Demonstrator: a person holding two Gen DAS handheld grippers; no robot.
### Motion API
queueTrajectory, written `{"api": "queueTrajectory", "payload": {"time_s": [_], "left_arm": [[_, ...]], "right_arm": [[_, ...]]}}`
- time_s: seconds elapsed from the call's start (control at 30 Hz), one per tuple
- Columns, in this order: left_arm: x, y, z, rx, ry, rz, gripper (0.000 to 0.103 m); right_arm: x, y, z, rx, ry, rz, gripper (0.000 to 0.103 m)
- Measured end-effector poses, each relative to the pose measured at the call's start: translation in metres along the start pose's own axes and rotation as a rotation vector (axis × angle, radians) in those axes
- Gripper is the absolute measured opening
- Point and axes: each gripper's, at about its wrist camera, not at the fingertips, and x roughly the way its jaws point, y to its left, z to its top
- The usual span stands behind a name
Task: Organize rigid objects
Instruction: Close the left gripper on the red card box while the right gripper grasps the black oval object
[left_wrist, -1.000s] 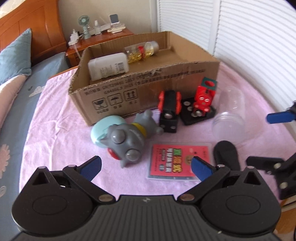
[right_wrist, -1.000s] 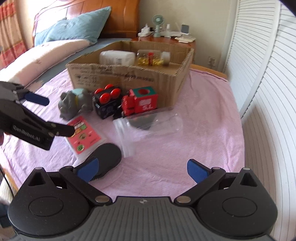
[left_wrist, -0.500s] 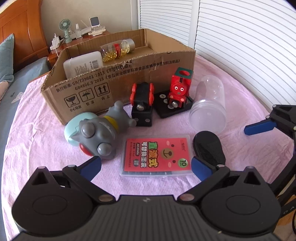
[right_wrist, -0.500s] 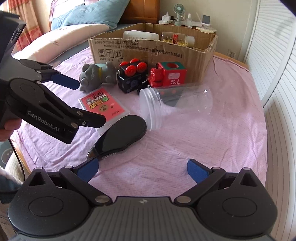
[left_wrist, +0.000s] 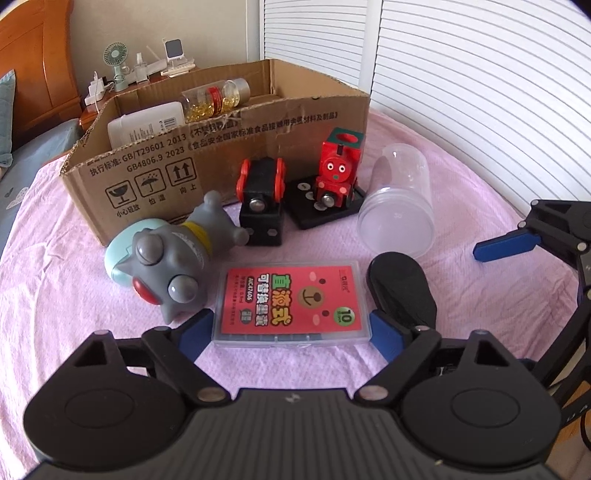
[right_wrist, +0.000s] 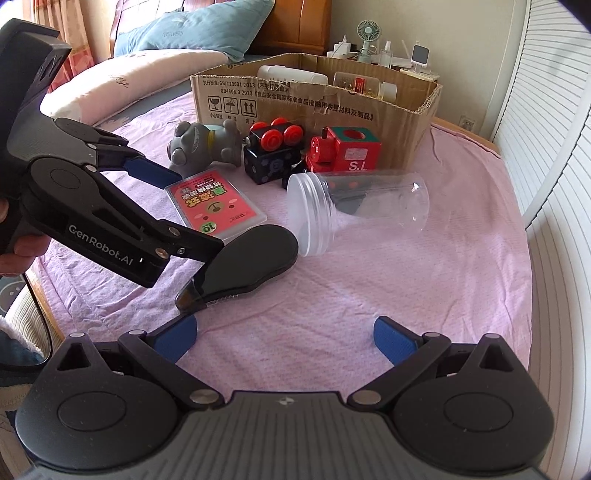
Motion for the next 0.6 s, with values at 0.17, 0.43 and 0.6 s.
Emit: {"api": "queueTrajectory", "payload": {"time_s": [0.17, 0.43, 0.6], "left_arm": [[-0.009, 0.01, -0.007, -0.001, 0.024, 0.008, 0.089], [-0.03, 0.034, -0.029, -0.04, 0.049, 0.047, 0.089], [-0.033, 0.04, -0.037, -0.046, 0.038, 0.048, 0.093]], "right_arm": [[-0.001, 0.0, -0.002, -0.005, -0.015, 0.002, 0.103], [0.001, 0.005, 0.006, -0.004, 0.011, -0.011, 0.103], [-0.003, 0.003, 0.013, -0.026, 0.016, -0.101, 0.103]]}}
